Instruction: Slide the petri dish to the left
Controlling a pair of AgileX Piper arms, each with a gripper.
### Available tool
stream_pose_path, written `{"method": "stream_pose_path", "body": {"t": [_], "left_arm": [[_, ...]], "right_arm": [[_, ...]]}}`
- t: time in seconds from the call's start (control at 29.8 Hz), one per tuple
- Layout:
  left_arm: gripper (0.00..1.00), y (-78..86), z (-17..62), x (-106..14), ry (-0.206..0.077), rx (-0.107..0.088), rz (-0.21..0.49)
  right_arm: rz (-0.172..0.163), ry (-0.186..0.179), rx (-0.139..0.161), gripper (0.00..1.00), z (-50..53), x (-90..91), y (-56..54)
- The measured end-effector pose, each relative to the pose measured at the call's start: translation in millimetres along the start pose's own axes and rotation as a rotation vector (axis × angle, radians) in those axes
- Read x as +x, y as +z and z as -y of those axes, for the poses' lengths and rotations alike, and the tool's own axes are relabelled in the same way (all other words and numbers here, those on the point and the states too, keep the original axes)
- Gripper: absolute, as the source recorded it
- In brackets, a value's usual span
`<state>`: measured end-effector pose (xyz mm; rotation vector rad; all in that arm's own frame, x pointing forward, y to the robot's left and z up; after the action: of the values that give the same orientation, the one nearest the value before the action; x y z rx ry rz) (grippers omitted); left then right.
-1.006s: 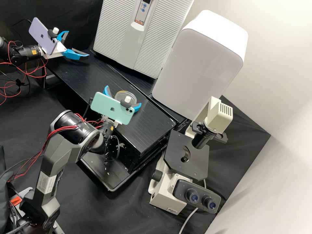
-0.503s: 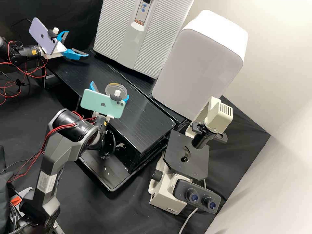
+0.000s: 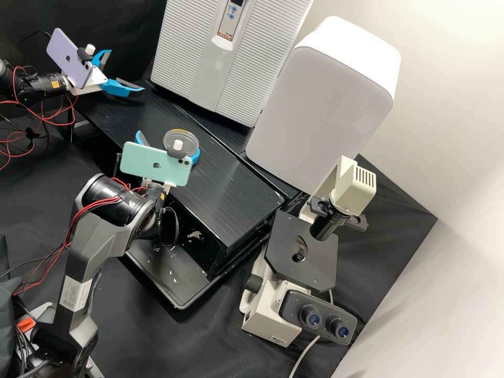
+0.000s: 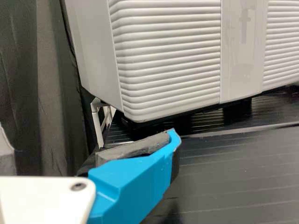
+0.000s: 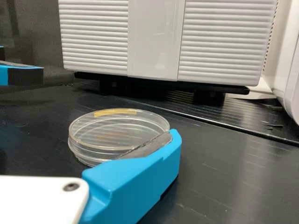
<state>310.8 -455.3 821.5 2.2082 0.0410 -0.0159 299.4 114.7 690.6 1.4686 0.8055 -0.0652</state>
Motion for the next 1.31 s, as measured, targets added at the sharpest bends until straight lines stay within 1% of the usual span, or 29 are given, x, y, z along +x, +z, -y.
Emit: {"method": "stream_pose_path", "body": {"t": [0.03, 0.07, 0.13, 0.2, 0.27, 0.34, 0.4, 0.54, 0.7, 0.8, 0.84, 0.87, 0.91, 1.01, 1.07, 1.14, 1.17, 1.24, 1.27, 1.31], "left_arm": [[1.00, 0.0, 0.0, 0.0, 0.000, 0.000, 0.000], [1.00, 0.0, 0.0, 0.0, 0.000, 0.000, 0.000], [1.00, 0.0, 0.0, 0.0, 0.000, 0.000, 0.000], [1.00, 0.0, 0.0, 0.0, 0.000, 0.000, 0.000], [1.00, 0.0, 0.0, 0.0, 0.000, 0.000, 0.000], [1.00, 0.0, 0.0, 0.0, 0.000, 0.000, 0.000], [1.00, 0.0, 0.0, 0.0, 0.000, 0.000, 0.000], [1.00, 0.0, 0.0, 0.0, 0.000, 0.000, 0.000], [1.00, 0.0, 0.0, 0.0, 0.000, 0.000, 0.000], [1.00, 0.0, 0.0, 0.0, 0.000, 0.000, 0.000], [1.00, 0.0, 0.0, 0.0, 0.000, 0.000, 0.000], [1.00, 0.0, 0.0, 0.0, 0.000, 0.000, 0.000], [1.00, 0.0, 0.0, 0.0, 0.000, 0.000, 0.000], [1.00, 0.0, 0.0, 0.0, 0.000, 0.000, 0.000], [1.00, 0.0, 0.0, 0.0, 0.000, 0.000, 0.000], [1.00, 0.0, 0.0, 0.0, 0.000, 0.000, 0.000], [1.00, 0.0, 0.0, 0.0, 0.000, 0.000, 0.000], [1.00, 0.0, 0.0, 0.0, 0.000, 0.000, 0.000], [1.00, 0.0, 0.0, 0.0, 0.000, 0.000, 0.000], [1.00, 0.0, 0.0, 0.0, 0.000, 0.000, 0.000]], "right_arm": [[0.003, 0.001, 0.001, 1.00, -0.4, -0.2, 0.9], [0.013, 0.004, 0.003, 1.00, -1.2, -0.6, 4.4], [0.021, 0.015, 0.006, 1.00, -3.8, -1.7, 10.4], [0.021, 0.030, 0.006, 1.00, -7.3, -3.3, 16.1], [0.028, 0.054, 0.009, 1.00, -12.3, -5.6, 22.2], [0.035, 0.066, 0.013, 1.00, -14.7, -6.9, 27.0], [0.033, 0.077, 0.013, 1.00, -16.7, -7.3, 28.9], [0.032, 0.085, 0.009, 1.00, -19.8, -4.0, 31.2], [0.049, 0.081, 0.001, 1.00, -24.4, 5.2, 34.5], [0.051, 0.075, -0.002, 1.00, -25.6, 10.9, 32.7], [0.058, 0.076, -0.001, 1.00, -26.4, 13.2, 32.3], [0.075, 0.071, 0.003, 1.00, -27.4, 18.7, 32.2], [0.076, 0.067, 0.003, 1.00, -26.8, 20.0, 31.6], [0.098, 0.056, 0.015, 1.00, -26.0, 23.2, 30.8], [0.101, 0.053, 0.015, 1.00, -26.7, 24.4, 29.8], [0.119, 0.038, 0.021, 1.00, -26.2, 26.2, 28.7], [0.125, 0.036, 0.022, 1.00, -27.4, 27.0, 28.5], [0.141, 0.037, 0.025, 1.00, -29.5, 29.1, 25.8], [0.144, 0.034, 0.026, 1.00, -29.7, 31.9, 22.9], [0.133, 0.040, 0.022, 1.00, -32.1, 36.2, 18.7]]}}
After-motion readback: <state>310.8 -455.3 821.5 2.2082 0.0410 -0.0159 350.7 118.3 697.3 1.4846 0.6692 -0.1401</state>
